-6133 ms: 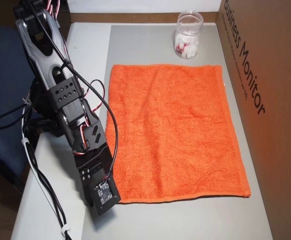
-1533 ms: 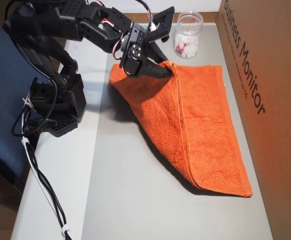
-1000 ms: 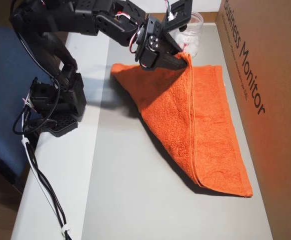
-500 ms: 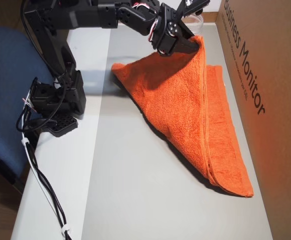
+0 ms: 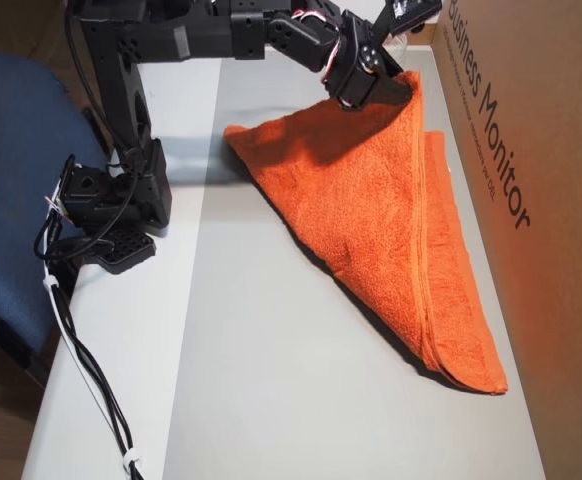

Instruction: Fold the blanket.

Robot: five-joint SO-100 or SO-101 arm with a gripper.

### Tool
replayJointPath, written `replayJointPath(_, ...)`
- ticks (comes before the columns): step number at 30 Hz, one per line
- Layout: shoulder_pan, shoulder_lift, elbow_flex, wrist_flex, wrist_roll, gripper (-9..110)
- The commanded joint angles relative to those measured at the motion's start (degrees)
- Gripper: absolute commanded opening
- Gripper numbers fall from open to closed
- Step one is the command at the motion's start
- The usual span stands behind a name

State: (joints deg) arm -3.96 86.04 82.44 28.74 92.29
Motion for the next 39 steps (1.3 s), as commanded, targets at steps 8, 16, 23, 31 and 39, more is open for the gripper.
replayJointPath(8, -4.7, -7.6, -8.6, -10.6, -1.0, 0)
replayJointPath(16, -7.1, -12.1, -8.6, -17.8, -8.9, 0)
replayJointPath(23, -8.7, -15.8, -12.2, -20.8, -9.1, 0)
replayJointPath(31, -9.0, -22.3, -21.0, -20.8, -9.1, 0)
replayJointPath(39, -9.8, -27.2, -24.3, -20.8, -9.1, 0)
